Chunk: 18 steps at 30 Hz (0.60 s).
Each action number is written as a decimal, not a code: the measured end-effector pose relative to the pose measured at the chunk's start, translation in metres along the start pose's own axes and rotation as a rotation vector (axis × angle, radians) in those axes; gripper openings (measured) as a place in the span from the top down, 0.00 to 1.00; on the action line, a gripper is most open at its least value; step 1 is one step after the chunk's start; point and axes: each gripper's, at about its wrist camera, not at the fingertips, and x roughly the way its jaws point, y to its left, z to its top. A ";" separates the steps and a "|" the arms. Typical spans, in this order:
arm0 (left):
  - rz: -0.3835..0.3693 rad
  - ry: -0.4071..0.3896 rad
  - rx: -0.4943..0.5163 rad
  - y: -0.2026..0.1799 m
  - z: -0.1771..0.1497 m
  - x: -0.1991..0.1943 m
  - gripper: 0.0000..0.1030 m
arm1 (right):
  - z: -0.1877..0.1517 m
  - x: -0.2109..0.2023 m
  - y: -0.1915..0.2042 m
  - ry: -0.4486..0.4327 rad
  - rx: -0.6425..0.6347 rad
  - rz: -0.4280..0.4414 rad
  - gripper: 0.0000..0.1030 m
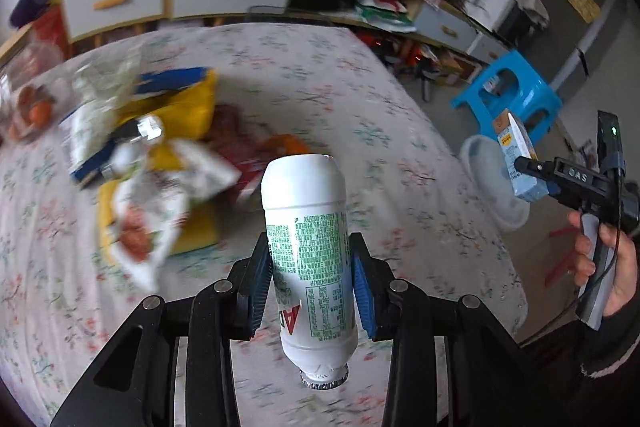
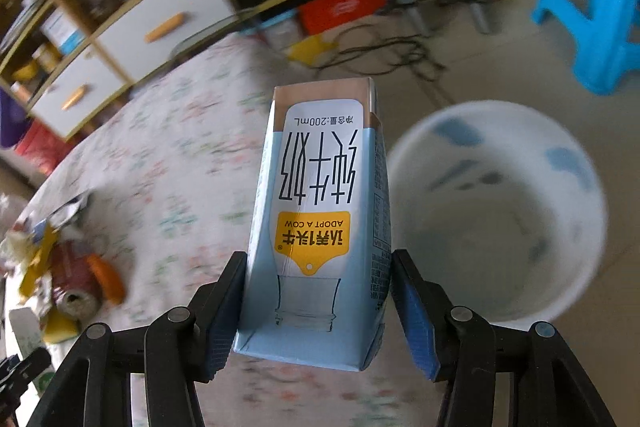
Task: Collect trash
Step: 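Carry the carton to the white bin and release it with the right gripper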
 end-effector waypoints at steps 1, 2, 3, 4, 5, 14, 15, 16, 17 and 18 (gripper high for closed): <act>-0.002 0.002 0.017 -0.008 0.002 0.003 0.62 | 0.001 -0.001 -0.010 0.000 0.016 -0.017 0.41; -0.007 0.003 0.041 -0.020 0.004 0.007 0.62 | 0.003 -0.001 -0.017 0.001 0.026 -0.026 0.41; -0.013 0.005 0.056 -0.027 0.006 0.008 0.62 | 0.004 -0.002 -0.025 0.002 0.038 -0.035 0.41; -0.019 0.008 0.071 -0.036 0.008 0.012 0.62 | 0.005 -0.002 -0.033 0.002 0.050 -0.045 0.41; -0.025 0.009 0.080 -0.044 0.010 0.014 0.62 | 0.006 -0.002 -0.039 0.002 0.058 -0.054 0.41; -0.091 0.033 0.169 -0.112 0.029 0.050 0.62 | 0.007 0.001 -0.074 0.021 0.085 -0.104 0.41; -0.106 0.038 0.173 -0.120 0.032 0.056 0.62 | 0.007 0.001 -0.077 0.023 0.089 -0.103 0.41; -0.115 0.044 0.176 -0.125 0.034 0.061 0.62 | 0.007 0.001 -0.079 0.025 0.095 -0.105 0.40; -0.121 0.049 0.179 -0.131 0.037 0.067 0.62 | 0.007 0.001 -0.081 0.026 0.098 -0.109 0.40; -0.128 0.051 0.182 -0.137 0.039 0.071 0.62 | 0.007 0.001 -0.084 0.027 0.096 -0.114 0.40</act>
